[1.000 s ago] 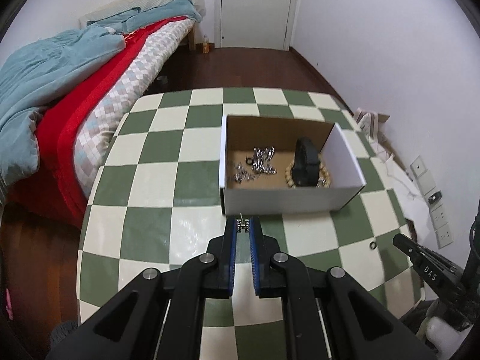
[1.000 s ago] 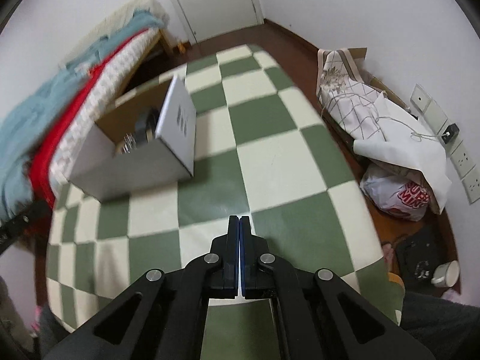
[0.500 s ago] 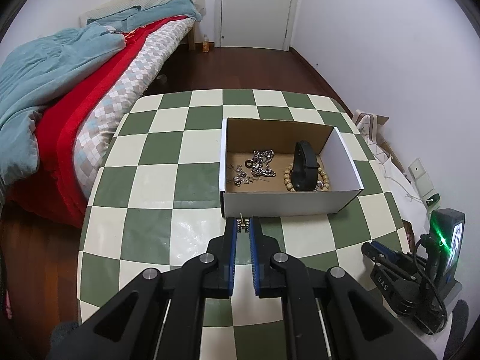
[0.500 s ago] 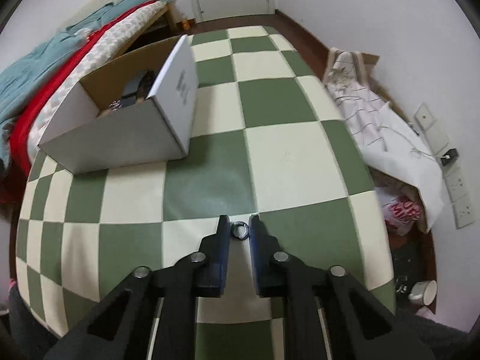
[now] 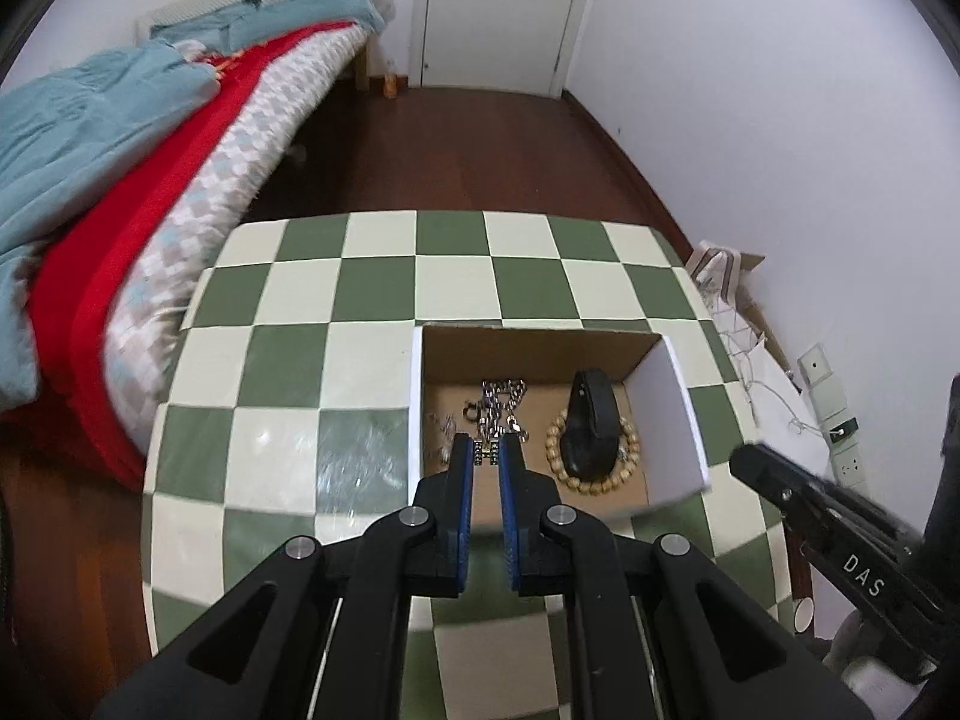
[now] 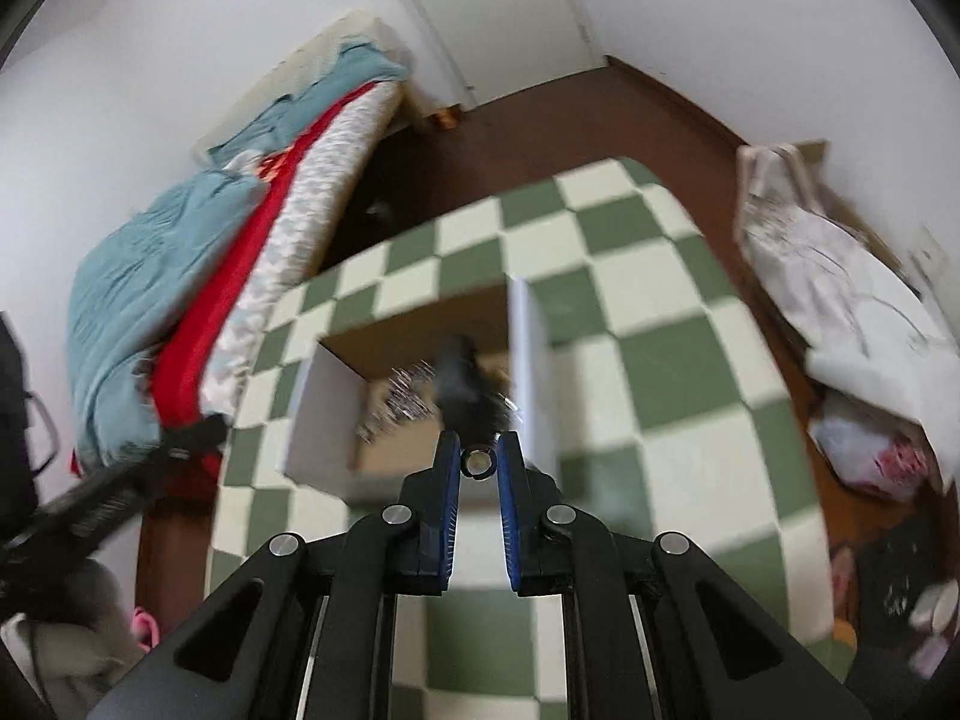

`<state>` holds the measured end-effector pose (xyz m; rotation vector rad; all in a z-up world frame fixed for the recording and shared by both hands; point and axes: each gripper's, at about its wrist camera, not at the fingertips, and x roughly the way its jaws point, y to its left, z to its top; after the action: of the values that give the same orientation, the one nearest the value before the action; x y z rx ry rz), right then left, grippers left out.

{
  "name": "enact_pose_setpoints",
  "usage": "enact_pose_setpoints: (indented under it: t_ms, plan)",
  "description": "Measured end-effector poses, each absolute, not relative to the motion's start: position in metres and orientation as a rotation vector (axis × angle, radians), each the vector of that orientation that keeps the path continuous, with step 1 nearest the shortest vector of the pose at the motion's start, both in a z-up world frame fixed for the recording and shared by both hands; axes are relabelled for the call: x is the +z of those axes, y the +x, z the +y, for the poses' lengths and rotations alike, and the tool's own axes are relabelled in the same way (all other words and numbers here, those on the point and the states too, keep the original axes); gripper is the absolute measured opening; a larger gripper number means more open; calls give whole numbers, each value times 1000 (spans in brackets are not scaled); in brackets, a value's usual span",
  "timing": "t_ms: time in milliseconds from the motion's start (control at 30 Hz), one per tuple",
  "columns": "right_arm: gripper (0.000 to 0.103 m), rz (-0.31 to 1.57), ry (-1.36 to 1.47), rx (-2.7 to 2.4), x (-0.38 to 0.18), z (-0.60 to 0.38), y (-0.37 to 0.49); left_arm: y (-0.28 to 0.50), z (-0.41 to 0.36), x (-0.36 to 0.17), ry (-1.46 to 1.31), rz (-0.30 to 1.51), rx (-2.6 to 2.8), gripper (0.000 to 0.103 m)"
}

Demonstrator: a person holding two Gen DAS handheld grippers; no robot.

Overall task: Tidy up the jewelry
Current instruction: 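Lower the ring and charm into the white box and open both tools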

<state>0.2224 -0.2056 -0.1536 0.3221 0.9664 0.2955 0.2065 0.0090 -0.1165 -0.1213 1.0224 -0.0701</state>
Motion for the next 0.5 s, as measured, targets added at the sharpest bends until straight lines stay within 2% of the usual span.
enact_pose_setpoints:
  t_ms: [367,400,433,467,500]
  plan:
    - [14,1093,222,288,-171,-176,311,266,10,-144,-155,1173,-45,10]
    - [17,1101,226,288,-172,-177,315,267,10,-143,-146,1167,-31,11]
    - [31,1107,231,284,-172,-180,319,268,10,-142,-138,1163,-22,18]
    - [39,1102,238,280,-171,-183,321,269,10,-141,-127,1154,-15,35]
    - [50,1094,239,276,-169,-186,322,267,12,-138,-121,1137,-1,47]
